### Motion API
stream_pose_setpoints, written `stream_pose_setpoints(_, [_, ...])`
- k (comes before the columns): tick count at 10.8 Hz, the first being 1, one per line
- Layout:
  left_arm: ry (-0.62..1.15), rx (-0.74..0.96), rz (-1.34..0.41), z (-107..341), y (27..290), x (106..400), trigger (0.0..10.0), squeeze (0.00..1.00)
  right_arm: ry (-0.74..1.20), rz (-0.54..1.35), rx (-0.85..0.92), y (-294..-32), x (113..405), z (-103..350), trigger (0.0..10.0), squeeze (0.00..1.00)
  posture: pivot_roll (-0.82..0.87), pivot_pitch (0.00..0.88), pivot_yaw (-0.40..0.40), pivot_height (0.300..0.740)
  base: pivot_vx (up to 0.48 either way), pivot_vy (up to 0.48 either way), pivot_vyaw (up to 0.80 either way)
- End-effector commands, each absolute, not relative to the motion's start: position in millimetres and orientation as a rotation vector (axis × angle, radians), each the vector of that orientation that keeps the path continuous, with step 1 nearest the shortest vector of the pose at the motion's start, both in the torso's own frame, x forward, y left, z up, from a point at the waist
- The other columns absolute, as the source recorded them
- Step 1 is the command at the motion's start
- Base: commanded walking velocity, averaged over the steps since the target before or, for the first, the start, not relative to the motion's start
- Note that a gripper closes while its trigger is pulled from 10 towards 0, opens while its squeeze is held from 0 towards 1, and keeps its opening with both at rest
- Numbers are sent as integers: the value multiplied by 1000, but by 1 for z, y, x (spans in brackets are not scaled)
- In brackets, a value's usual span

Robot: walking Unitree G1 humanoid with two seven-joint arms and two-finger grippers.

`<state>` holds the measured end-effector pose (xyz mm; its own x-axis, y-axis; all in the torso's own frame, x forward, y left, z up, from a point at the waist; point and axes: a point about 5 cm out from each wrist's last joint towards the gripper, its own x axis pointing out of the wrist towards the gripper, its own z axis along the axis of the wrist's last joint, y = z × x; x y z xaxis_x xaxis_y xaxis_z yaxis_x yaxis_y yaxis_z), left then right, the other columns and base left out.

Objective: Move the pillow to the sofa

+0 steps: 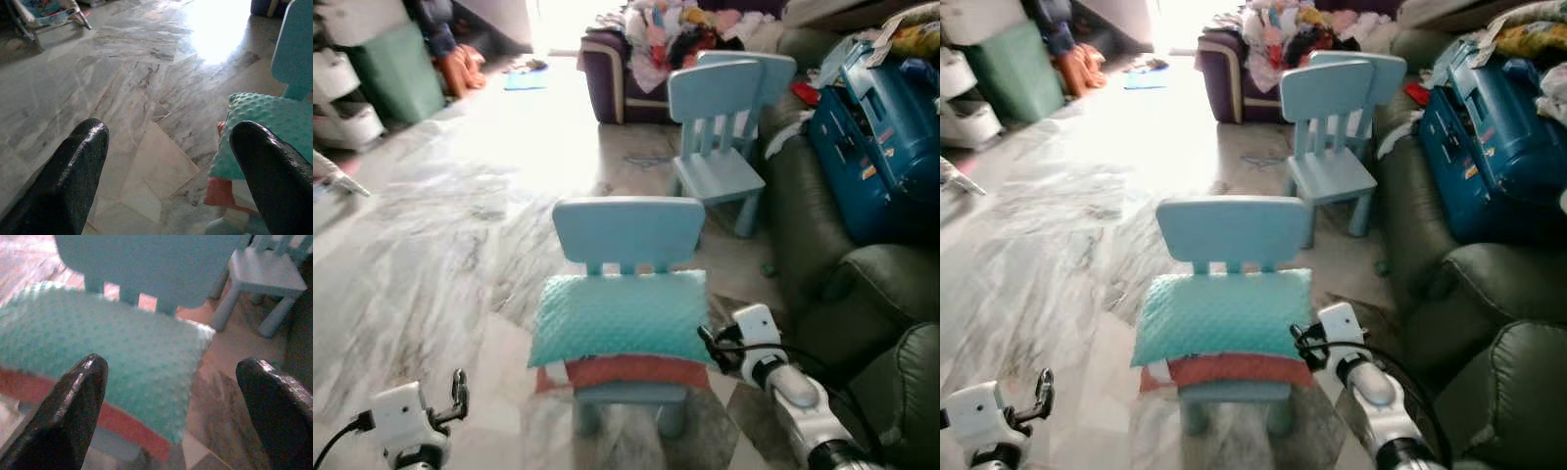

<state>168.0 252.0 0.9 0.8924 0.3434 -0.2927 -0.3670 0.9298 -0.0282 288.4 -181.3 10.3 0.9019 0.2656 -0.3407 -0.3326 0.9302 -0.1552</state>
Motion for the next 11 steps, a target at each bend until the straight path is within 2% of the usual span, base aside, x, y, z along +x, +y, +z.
stream_pose_setpoints(1, [283, -75, 368, 2, 251, 170, 10000, 0, 338, 294, -222, -190, 285, 7, 10000, 0, -151, 68, 29, 740, 390, 281, 0])
stream_pose_setpoints(2, [300, -88, 386, -1, 252, 168, 10000, 0, 336, 295, -222, -191, 284, 7, 10000, 0, -152, 70, 28, 740, 270, 0, 0])
stream_pose_setpoints(8, [316, -91, 426, -5, 251, 167, 10000, 0, 313, 327, -240, -183, 283, 6, 10000, 0, -151, 75, 27, 740, 0, 0, 0])
stream_pose_setpoints(11, [302, -83, 426, -2, 252, 176, 10000, 0, 193, 328, -228, -167, 308, 33, 10000, 0, -144, 77, 29, 740, 0, 0, 0])
